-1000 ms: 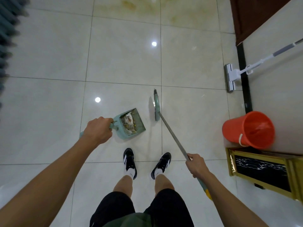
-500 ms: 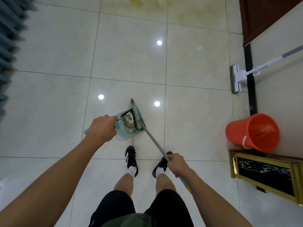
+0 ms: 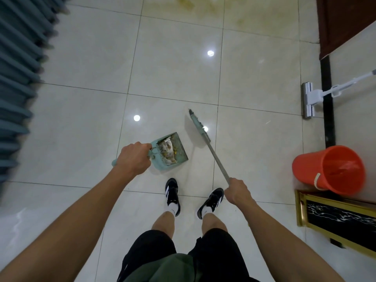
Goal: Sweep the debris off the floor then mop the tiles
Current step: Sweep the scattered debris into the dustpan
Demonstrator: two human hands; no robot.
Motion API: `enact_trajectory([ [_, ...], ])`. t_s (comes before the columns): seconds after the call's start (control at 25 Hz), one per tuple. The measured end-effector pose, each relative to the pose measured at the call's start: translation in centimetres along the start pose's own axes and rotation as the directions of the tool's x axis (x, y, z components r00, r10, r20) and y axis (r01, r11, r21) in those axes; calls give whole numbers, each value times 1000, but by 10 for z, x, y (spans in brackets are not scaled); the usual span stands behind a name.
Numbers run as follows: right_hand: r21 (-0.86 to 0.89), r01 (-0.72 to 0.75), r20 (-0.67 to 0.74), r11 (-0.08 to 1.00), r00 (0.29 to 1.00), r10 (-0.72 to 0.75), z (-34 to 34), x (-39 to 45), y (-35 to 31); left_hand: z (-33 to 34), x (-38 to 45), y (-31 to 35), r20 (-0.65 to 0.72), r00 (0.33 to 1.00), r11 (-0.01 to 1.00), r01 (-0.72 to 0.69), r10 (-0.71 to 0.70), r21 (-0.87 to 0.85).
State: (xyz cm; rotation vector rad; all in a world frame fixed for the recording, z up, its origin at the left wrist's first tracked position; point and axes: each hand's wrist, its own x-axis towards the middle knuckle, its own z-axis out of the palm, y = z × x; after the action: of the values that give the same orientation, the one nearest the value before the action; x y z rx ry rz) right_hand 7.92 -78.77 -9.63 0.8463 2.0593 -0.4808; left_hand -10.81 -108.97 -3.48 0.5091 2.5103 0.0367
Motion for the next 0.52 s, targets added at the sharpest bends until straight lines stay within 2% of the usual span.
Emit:
enact_trajectory([
  [0.2,44,-28,111,999,994,23,24,0,-23,4,-1,-22,-7,999,999,49,-49,-16],
  [0.4,410,-101,211,907,977,13,24,-19,-25,5,3,-22,-22,999,998,36,-38,-52],
  [0.52,504,-120,179,855,983,33,8,-36,-14,-1,6,-20,-30,999,997,39,-41,-63],
])
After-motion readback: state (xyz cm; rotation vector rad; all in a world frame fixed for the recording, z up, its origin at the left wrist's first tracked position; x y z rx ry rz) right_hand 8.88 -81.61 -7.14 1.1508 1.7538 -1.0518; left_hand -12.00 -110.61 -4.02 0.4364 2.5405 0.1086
